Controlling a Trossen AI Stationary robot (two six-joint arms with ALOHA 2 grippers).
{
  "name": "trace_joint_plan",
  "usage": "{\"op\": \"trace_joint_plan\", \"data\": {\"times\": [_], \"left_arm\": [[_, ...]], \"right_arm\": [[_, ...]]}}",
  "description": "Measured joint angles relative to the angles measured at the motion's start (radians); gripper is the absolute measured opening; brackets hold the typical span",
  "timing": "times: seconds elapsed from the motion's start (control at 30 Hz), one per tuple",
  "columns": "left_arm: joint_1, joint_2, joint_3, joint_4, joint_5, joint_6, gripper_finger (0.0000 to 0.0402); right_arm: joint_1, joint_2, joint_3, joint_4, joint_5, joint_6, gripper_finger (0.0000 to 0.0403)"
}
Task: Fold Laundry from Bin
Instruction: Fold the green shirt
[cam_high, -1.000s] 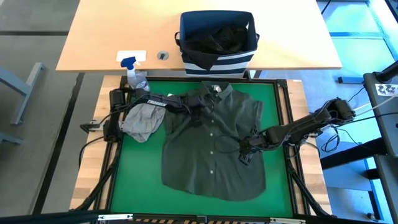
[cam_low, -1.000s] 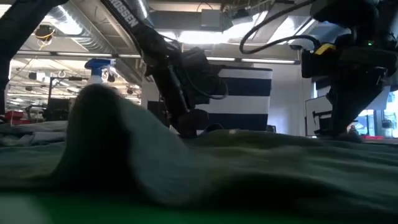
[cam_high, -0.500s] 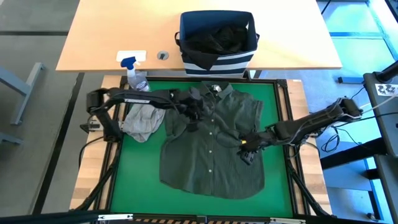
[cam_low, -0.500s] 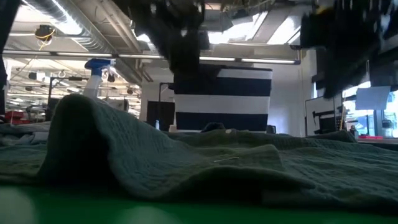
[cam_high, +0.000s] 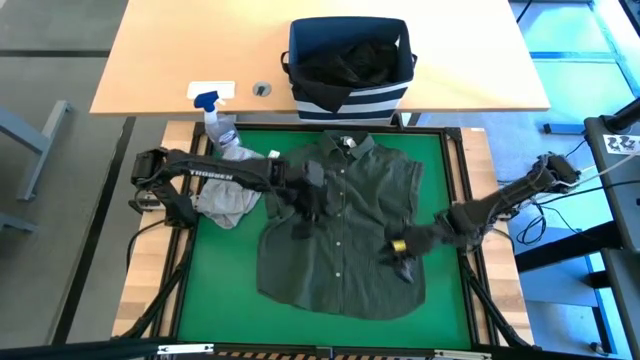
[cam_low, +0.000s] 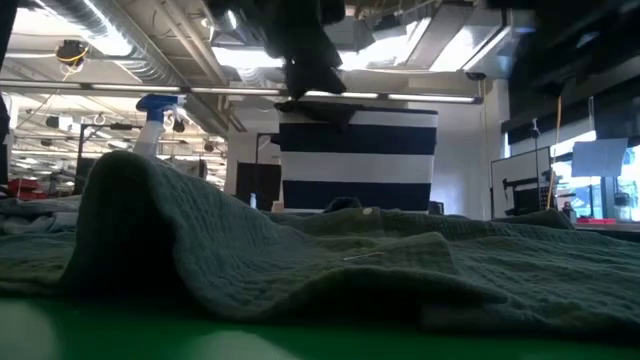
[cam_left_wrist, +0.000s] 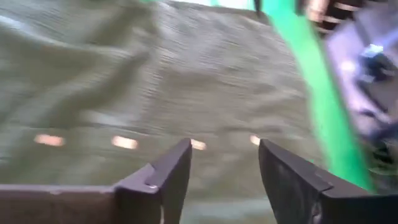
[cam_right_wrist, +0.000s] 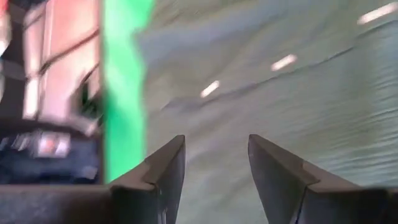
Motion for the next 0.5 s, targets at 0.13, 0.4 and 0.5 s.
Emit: {"op": "trace_joint_plan", "data": {"times": [0.13, 0.4, 0.5], "left_arm": [[-0.170, 0.001, 0.000, -0.103, -0.039, -0.083, 0.0202], [-0.518, 0.008, -0.039, -0.172, -0.280, -0.317, 0.0194], [-0.611, 0.008, -0.091, -0.162, -0.332, -0.436, 0.0192]], "right_arm": [[0.194, 0.062, 0.000, 0.097, 0.049, 0.034, 0.0180], [0.448, 0.272, 0.008, 0.270, 0.097, 0.094, 0.0226], [0.477, 0.348, 0.032, 0.275, 0.048, 0.080, 0.0235]]}}
